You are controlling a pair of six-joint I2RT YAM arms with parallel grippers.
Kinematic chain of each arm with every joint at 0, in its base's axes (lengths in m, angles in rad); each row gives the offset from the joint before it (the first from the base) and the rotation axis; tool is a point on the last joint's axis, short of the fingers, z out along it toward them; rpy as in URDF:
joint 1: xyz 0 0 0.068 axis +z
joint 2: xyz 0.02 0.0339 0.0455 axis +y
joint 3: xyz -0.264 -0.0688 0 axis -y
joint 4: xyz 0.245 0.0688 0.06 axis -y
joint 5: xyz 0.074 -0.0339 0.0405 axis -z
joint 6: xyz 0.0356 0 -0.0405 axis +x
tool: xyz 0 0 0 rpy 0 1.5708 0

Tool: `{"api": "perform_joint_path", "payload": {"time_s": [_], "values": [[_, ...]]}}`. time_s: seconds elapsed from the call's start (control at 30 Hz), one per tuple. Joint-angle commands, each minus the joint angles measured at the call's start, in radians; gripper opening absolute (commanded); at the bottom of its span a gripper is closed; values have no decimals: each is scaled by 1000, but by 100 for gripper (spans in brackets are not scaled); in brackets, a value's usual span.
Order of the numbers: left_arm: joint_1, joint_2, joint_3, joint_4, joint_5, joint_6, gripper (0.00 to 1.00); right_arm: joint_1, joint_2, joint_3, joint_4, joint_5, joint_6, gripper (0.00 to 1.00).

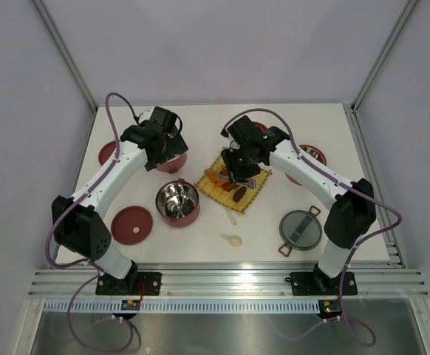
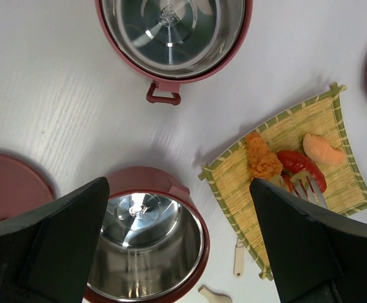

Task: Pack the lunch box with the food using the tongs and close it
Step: Pick up the fake food from the plate.

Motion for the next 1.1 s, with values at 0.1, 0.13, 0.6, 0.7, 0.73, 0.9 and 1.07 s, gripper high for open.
{"api": "perform_joint_path", "payload": {"time_s": [0.1,0.13,0.6,0.7,0.73,0.9,1.07], "values": [[15,-56,-10,10,-10,-16,99,13,48,72,14,-28,-47,53],[17,-56,-12,10,-10,-16,99,13,53,76,14,-28,-48,53],[17,-73,-30,10,-3,-5,99,16,148,135,-7,-31,-94,55],[18,-79,-30,7,-13,-2,99,16,155,140,-12,-39,-99,55],[18,-79,-31,7,-13,-4,99,16,157,140,-12,-40,-100,55],[24,-78,-25,3,-16,18,99,16,160,137,-13,-37,-99,44],[73,-101,-19,-10,-30,65,99,17,122,129,2,-20,-87,28]]}}
